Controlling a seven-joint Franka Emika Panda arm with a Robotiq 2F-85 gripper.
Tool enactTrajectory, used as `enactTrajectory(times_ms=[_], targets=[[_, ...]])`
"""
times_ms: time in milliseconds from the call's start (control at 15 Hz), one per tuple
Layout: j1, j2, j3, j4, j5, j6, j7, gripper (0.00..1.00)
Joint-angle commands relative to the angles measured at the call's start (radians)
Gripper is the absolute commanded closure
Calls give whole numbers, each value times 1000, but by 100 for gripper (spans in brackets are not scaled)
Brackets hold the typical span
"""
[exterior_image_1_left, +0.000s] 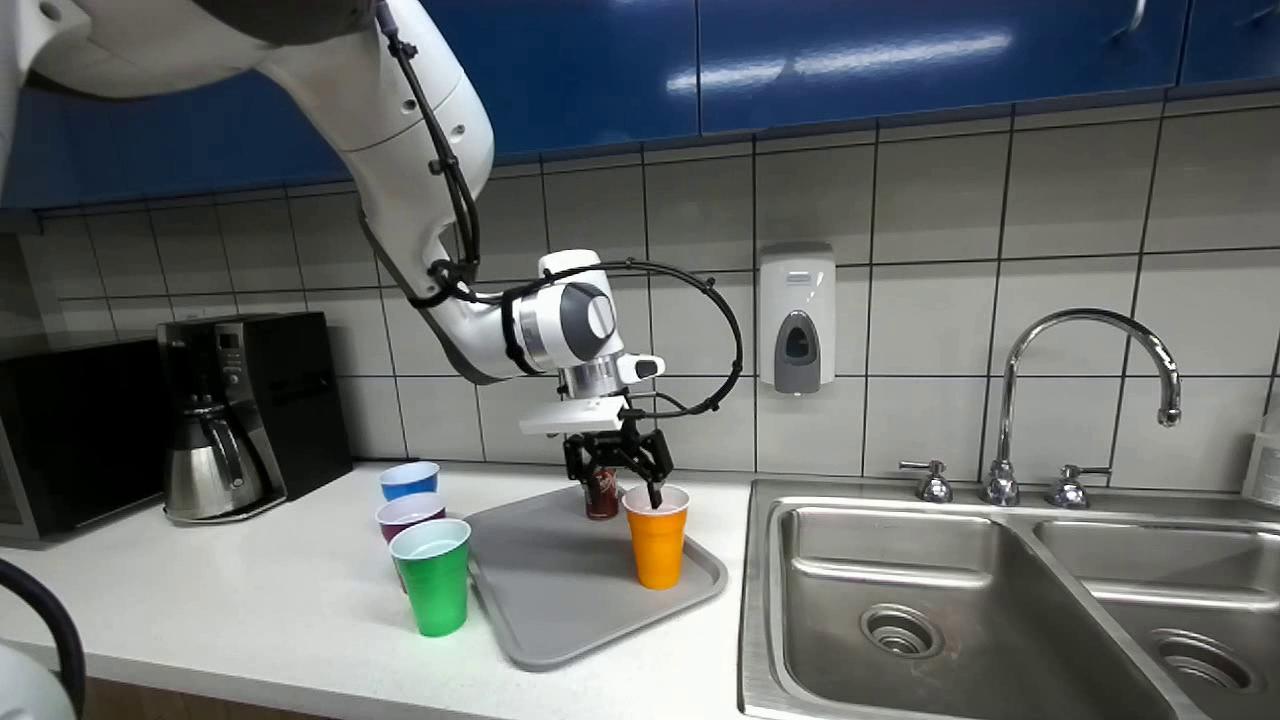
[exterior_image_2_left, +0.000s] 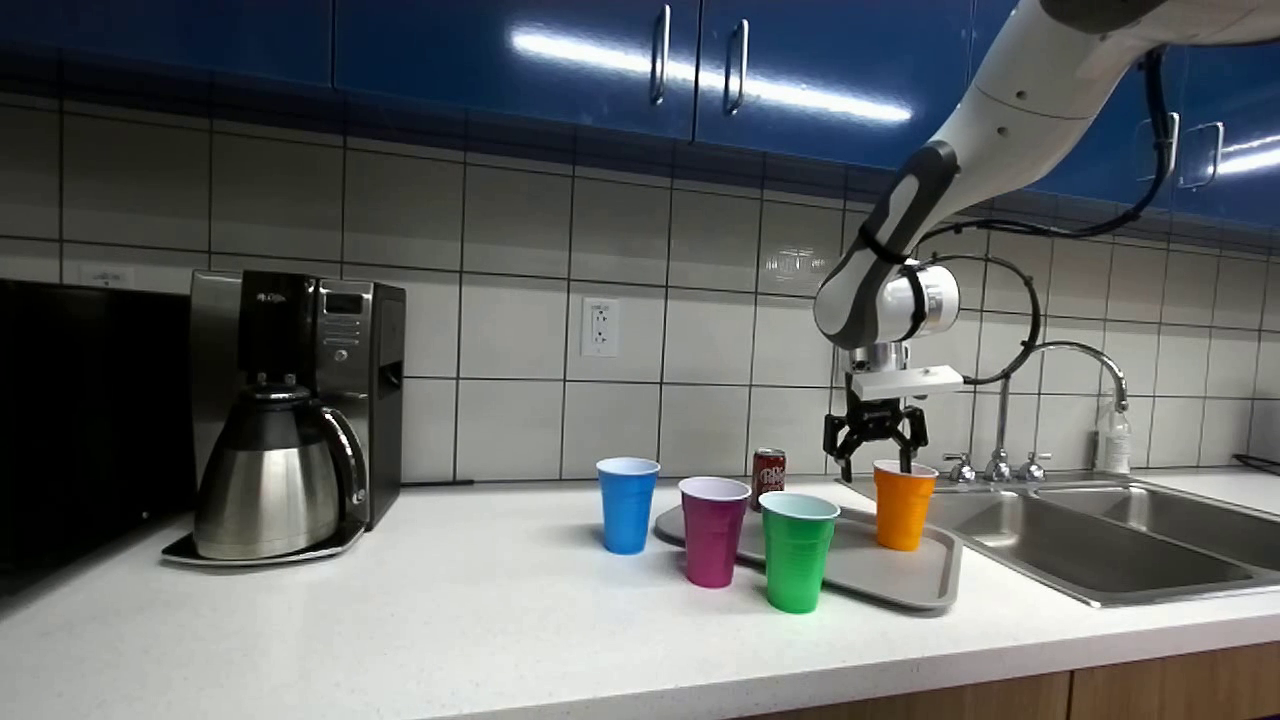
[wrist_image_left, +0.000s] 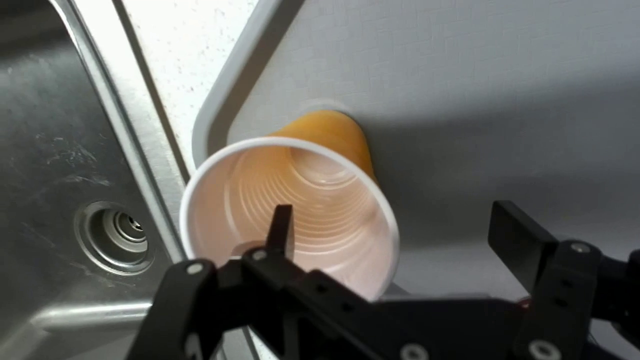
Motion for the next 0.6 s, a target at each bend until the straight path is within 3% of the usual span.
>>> enactTrajectory(times_ms=[0, 533], targets=[[-18, 31, 7, 35, -3, 5, 4, 26], [-16, 37, 7, 41, -4, 7, 1, 89]])
